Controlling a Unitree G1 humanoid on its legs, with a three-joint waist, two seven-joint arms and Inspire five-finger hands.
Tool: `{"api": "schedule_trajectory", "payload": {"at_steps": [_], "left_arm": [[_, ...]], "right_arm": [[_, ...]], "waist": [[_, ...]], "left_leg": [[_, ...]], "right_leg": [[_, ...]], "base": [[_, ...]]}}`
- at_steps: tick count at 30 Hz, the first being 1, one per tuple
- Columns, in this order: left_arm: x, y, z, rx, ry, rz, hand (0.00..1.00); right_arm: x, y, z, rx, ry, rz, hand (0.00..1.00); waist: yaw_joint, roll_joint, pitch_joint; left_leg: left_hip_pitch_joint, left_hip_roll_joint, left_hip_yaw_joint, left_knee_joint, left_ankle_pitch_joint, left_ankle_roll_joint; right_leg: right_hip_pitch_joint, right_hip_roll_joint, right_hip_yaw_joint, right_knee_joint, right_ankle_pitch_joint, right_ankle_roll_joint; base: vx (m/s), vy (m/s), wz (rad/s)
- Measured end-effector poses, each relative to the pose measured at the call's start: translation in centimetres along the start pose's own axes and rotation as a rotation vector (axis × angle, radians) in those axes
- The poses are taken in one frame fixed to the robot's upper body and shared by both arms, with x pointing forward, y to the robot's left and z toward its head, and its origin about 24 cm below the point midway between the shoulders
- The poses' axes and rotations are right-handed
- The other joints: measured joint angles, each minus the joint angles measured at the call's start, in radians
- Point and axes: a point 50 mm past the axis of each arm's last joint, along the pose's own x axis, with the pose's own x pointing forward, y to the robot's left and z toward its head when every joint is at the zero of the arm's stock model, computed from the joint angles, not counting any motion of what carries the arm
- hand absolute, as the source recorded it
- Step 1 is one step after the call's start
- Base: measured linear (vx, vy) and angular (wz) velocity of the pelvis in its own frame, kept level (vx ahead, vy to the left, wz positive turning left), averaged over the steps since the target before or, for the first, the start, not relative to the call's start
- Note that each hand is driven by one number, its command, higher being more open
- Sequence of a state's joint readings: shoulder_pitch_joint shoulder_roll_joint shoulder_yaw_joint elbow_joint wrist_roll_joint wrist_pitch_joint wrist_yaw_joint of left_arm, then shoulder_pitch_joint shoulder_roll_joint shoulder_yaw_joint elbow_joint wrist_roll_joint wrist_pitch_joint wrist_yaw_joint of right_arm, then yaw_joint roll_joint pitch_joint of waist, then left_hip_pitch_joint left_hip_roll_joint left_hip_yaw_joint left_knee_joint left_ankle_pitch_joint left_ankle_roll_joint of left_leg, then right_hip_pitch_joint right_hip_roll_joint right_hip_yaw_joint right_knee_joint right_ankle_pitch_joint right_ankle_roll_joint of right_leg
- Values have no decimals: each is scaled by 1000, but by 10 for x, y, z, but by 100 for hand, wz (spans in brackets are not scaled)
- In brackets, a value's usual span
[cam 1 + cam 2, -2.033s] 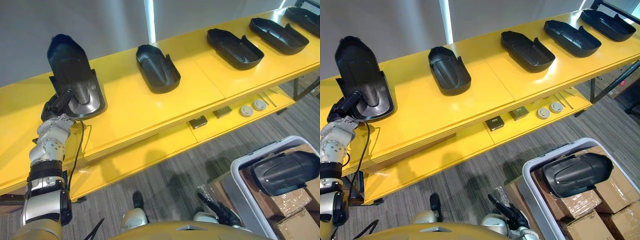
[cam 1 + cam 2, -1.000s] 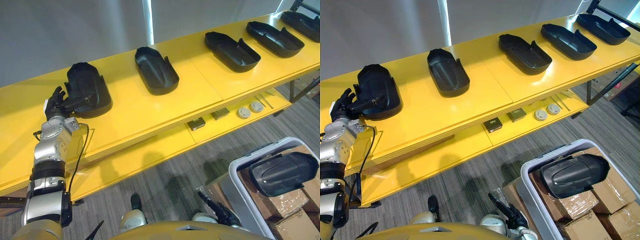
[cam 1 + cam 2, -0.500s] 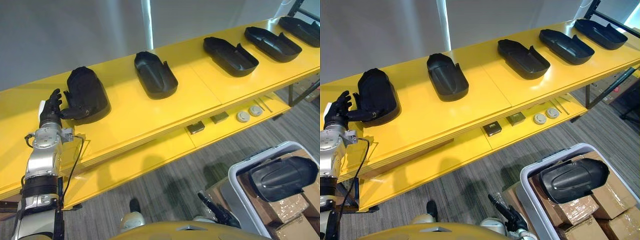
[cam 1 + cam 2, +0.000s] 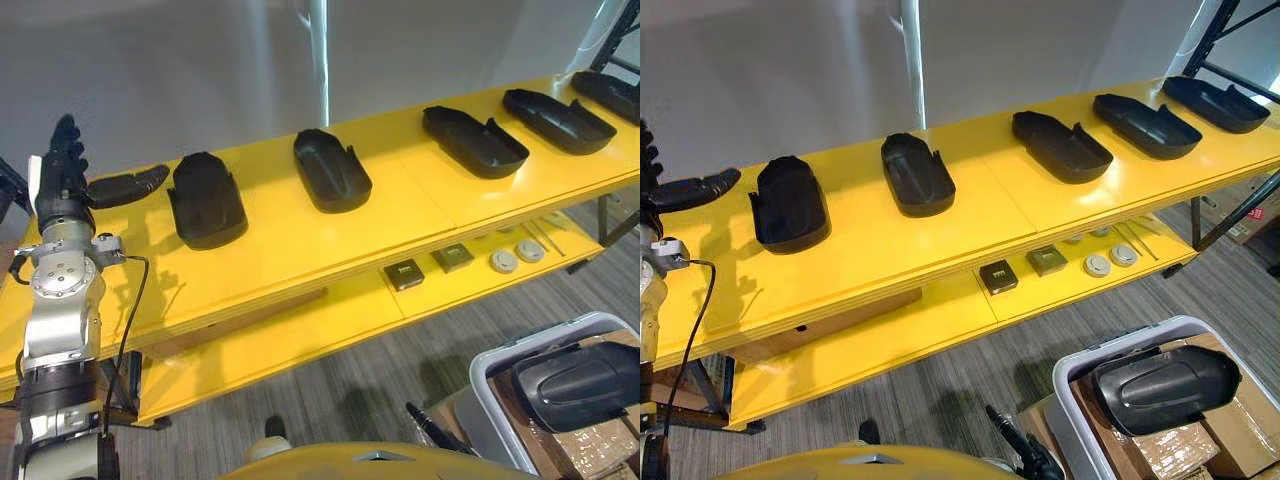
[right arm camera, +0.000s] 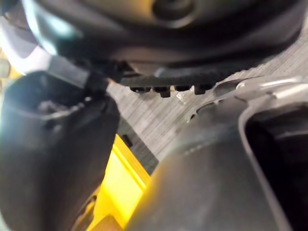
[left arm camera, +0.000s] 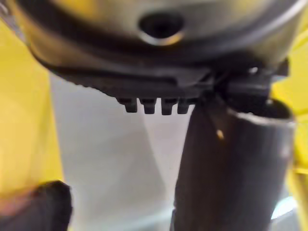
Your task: Walk over and take three plastic housings, then place them on the shelf
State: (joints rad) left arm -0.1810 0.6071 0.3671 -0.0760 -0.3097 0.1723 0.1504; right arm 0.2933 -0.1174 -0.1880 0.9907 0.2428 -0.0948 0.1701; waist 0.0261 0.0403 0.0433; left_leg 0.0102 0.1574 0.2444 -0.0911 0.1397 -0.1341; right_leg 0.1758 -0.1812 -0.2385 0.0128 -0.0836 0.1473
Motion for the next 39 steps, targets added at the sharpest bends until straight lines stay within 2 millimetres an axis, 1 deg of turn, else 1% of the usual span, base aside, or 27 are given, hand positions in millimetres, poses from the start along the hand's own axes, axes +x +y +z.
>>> {"api": "schedule_trajectory", "payload": {"at_steps": [3,5,6,7,8,9,11,12,13,14,15,16,17,18,19,22,26,27,28,29,31,32,33,37,39], "left_arm": [[-7,-1,16,-42,-83,-26,100],[-12,-4,24,-72,-131,-42,100],[-15,-3,24,-88,-139,-40,100],[-22,-2,23,-106,-149,-32,100],[-31,-2,21,-103,-155,-14,100],[-36,-2,19,-86,-160,-1,100],[-52,-2,7,12,-143,26,100],[-55,-3,3,48,-133,20,100],[-59,-6,-3,121,-114,-4,100],[-63,-10,-8,196,-98,-50,100],[-64,-13,-10,229,-93,-78,100],[-65,-22,-12,290,-90,-140,100],[-66,-29,-14,345,-89,-200,100],[-67,-33,-14,375,-91,-237,100],[-66,-40,-14,420,-100,-313,100],[-65,-50,-11,495,-121,-470,100],[-61,-53,-8,570,-152,-535,100],[-59,-53,-6,588,-158,-554,100],[-57,-54,-4,600,-164,-573,100],[-54,-57,0,612,-179,-599,100],[-51,-58,4,635,-186,-625,100],[-50,-57,4,640,-183,-633,100],[-48,-57,3,655,-173,-644,100],[-40,-51,-6,721,-84,-659,100],[-38,-47,-14,736,-26,-669,100]], "right_arm": [[-1,-2,-2,14,5,-8,100],[-2,-4,-7,40,17,-24,100],[-2,-4,-7,42,17,-25,100],[-2,-4,-7,57,13,-29,100],[-2,-4,-7,78,9,-35,100],[-2,-2,-9,89,10,-37,100],[-3,-3,-10,104,15,-45,100],[-3,-3,-11,105,19,-46,100],[-3,-3,-12,104,30,-46,100],[-3,-3,-13,106,38,-46,100],[-3,-3,-14,106,42,-47,100],[-3,-3,-16,107,48,-48,100],[-3,-4,-17,108,54,-49,100],[-4,-4,-18,109,60,-49,100],[-3,-3,-18,110,63,-46,100],[-1,0,-15,111,57,-30,100],[0,-1,-13,123,48,-31,100],[1,-1,-10,127,44,-33,100],[2,-2,-8,134,40,-36,100],[3,-2,-5,145,28,-39,100],[6,-2,3,158,9,-39,100],[6,-3,4,159,8,-40,100],[6,-3,4,158,8,-39,100],[5,-5,4,173,5,-35,100],[5,-6,4,174,4,-38,100]], "waist": [[-1,1,-14],[1,0,-29],[-1,1,-31],[-3,5,-34],[-3,7,-35],[-3,7,-36],[1,7,-37],[3,6,-38],[8,3,-39],[14,0,-40],[20,-2,-40],[28,-8,-40],[29,-15,-44],[29,-13,-44],[26,-21,-48],[15,-26,-47],[8,-18,-42],[1,-18,-42],[1,-10,-31],[0,-9,-25],[-2,4,-1],[-2,6,1],[-2,8,3],[-7,3,4],[-6,4,5]], "left_leg": [[1,11,10,0,-1,3],[-1,15,26,0,1,3],[0,17,30,0,2,3],[0,19,35,0,8,9],[0,19,36,0,12,13],[0,19,36,0,13,15],[-3,19,36,0,15,14],[-3,20,36,0,15,13],[-5,20,36,0,16,13],[-6,20,37,0,17,13],[-6,19,38,0,17,13],[-7,19,38,0,18,12],[-13,19,38,0,20,13],[-18,19,38,0,20,13],[-20,19,39,0,21,13],[-21,15,46,0,21,12],[-32,15,52,0,23,12],[-42,15,52,0,26,12],[-48,15,53,0,28,13],[-62,15,53,0,32,15],[-81,14,54,0,37,18],[-85,14,57,0,38,19],[-91,14,61,0,43,26],[-88,13,67,1,49,27],[-86,14,68,1,51,27]], "right_leg": [[-2,5,3,-2,6,-4],[-1,11,2,-18,17,-5],[-2,11,2,-20,19,-5],[-4,14,1,-20,20,-6],[-5,14,0,-16,20,-6],[-6,14,0,-15,19,-7],[-9,14,0,-15,19,-7],[-9,15,-1,-16,19,-7],[-10,15,-3,-16,19,-7],[-11,15,-3,-16,19,-7],[-11,15,-2,-16,19,-6],[-12,14,-3,-16,20,-6],[-15,14,-4,-16,21,-4],[-19,14,-4,-16,21,-3],[-21,14,-4,-16,23,-3],[-24,10,3,-17,26,-2],[-41,10,19,-15,28,-1],[-55,10,24,-13,30,-1],[-62,10,25,-13,32,-2],[-77,10,27,-13,33,-3],[-98,10,31,-13,36,-8],[-102,10,38,-13,39,-7],[-110,10,45,-14,46,0],[-111,9,52,-13,48,0],[-110,9,52,-12,47,-1]], "base": [[-63,-16,-5],[-61,-5,-2],[-65,-9,0],[-58,-18,1],[-50,-18,2],[0,0,0],[0,0,0],[-34,-16,2],[0,0,0],[0,0,0],[0,0,0],[0,0,0],[-10,-10,3],[0,0,0],[0,0,0],[10,-6,-5],[-7,-3,-6],[-11,-2,-4],[-32,4,-3],[-32,10,-3],[-37,15,-4],[-4,14,-10],[25,8,-14],[18,0,-5],[0,0,0]]}}
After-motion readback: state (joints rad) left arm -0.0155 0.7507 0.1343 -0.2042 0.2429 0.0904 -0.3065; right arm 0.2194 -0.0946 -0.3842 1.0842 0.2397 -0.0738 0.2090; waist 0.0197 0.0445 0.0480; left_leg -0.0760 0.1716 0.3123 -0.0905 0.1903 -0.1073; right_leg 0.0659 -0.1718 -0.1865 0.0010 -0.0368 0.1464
